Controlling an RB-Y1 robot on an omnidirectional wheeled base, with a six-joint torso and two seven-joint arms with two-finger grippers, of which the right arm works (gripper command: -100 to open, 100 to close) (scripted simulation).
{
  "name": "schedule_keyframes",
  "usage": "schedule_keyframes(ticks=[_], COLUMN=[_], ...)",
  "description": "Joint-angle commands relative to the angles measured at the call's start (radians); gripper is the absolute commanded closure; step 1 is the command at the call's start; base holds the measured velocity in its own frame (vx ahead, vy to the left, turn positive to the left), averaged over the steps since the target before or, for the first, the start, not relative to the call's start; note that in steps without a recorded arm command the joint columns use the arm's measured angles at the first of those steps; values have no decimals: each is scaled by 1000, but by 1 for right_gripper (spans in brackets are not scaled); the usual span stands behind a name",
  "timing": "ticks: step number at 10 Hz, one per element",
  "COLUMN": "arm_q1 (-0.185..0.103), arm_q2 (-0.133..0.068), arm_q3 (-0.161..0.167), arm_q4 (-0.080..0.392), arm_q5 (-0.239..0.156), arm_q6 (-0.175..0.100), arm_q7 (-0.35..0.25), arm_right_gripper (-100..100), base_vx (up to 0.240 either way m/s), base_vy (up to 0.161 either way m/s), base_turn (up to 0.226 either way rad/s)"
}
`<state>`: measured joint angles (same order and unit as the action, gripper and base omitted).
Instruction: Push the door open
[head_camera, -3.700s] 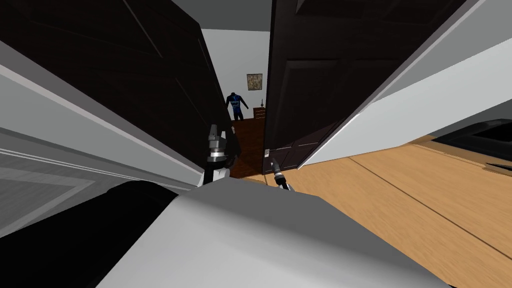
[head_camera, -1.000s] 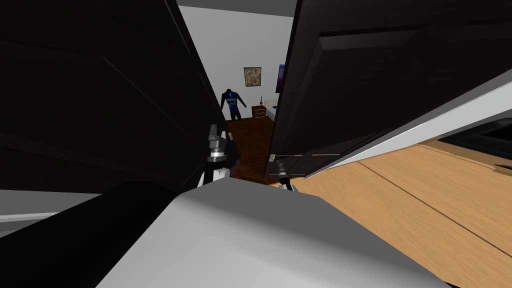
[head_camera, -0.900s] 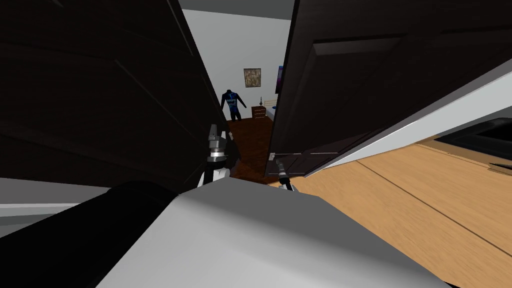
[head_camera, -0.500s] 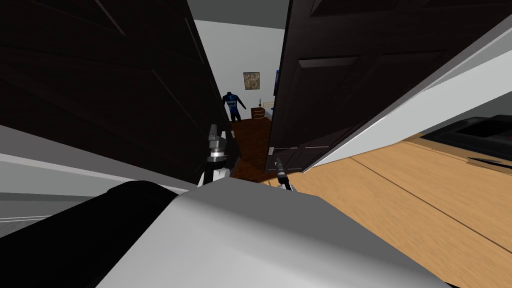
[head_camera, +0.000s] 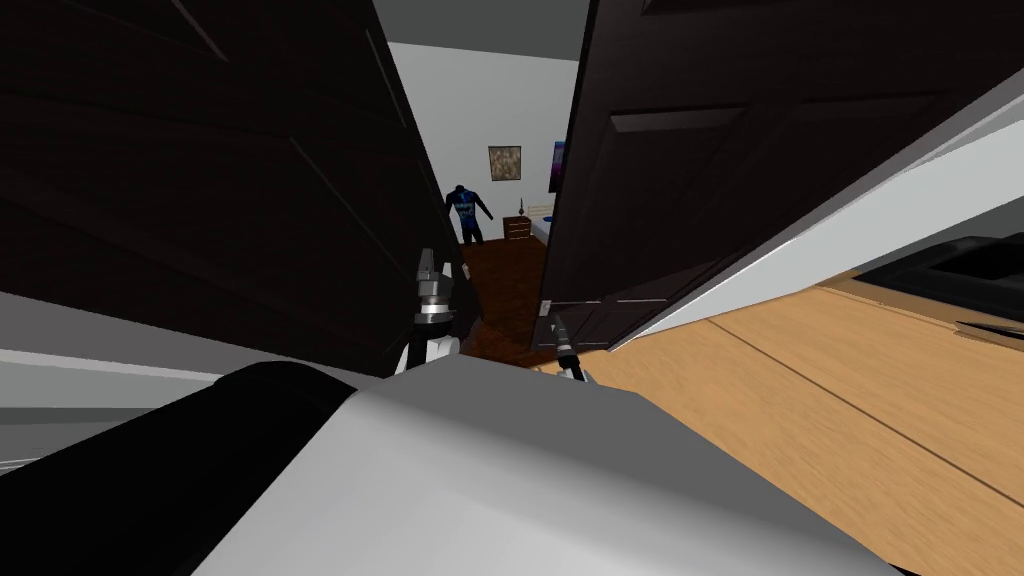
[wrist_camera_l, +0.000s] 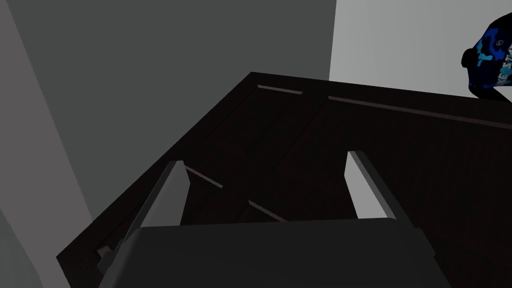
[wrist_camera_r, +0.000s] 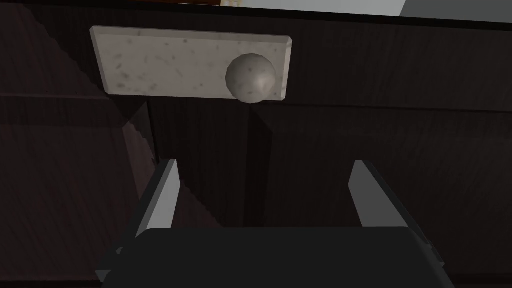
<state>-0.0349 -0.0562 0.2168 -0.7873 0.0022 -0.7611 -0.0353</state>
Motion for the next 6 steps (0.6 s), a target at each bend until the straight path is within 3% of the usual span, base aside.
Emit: schedule_keyframes(ticks=[1,5,6], arm_q1=[-1,-4,-4], arm_q2=[-1,16,13], arm_q3=[-3,-12,-10], arm_q4=[1,8,9], arm_q5=[-1,-5,-4], arm_q6=[-3,-13,-12], arm_q7=[2,8,8], arm_right_gripper=[-100,-100,-100], base_vx=[214,212,71], base_vy=[77,52,22], base_turn=[19,23,-10])
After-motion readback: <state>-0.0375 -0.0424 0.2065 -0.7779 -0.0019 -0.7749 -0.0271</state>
